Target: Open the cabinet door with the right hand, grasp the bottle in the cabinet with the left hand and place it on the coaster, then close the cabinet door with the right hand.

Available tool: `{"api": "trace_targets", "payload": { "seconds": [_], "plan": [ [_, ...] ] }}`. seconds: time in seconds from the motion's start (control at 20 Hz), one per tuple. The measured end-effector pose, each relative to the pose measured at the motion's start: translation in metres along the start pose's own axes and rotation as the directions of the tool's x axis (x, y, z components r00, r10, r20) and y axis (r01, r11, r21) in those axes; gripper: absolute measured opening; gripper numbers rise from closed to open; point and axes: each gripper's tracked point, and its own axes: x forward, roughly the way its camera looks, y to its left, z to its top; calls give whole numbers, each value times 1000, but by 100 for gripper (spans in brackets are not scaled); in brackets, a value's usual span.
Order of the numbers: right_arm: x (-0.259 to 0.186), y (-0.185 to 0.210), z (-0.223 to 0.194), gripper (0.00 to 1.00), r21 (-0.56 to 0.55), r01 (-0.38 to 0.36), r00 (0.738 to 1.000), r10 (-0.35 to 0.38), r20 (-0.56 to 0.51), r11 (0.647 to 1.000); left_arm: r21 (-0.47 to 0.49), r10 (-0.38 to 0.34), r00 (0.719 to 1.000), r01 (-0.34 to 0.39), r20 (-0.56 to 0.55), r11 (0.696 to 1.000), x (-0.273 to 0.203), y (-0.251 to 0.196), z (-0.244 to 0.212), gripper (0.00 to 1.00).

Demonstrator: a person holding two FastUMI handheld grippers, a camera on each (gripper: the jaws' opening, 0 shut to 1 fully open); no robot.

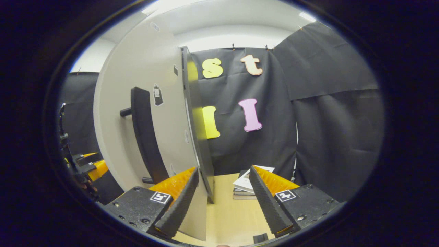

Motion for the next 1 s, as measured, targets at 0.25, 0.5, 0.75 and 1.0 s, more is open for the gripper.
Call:
{"api": "trace_targets", "payload": {
  "seconds": [0.25, 0.5, 0.75, 1.0],
  "plan": [
    [2, 49, 0, 96, -37, -102, 995, 101, -17, 994, -43, 1, 1000, -1, -14, 999, 10, 14, -11, 96],
    [11, 117, -8, 96, -67, -217, 975, 212, -65, 974, -46, 40, 999, -41, -18, 998, 13, 44, -18, 96],
    [27, 168, -10, 96, -50, -307, 950, 303, -71, 951, -51, 108, 994, -109, -31, 993, 6, 83, -30, 96],
    [45, 206, -14, 96, -76, -374, 925, 367, -97, 924, -62, 181, 983, -183, -43, 981, -6, 121, -40, 96]
  ]
}}
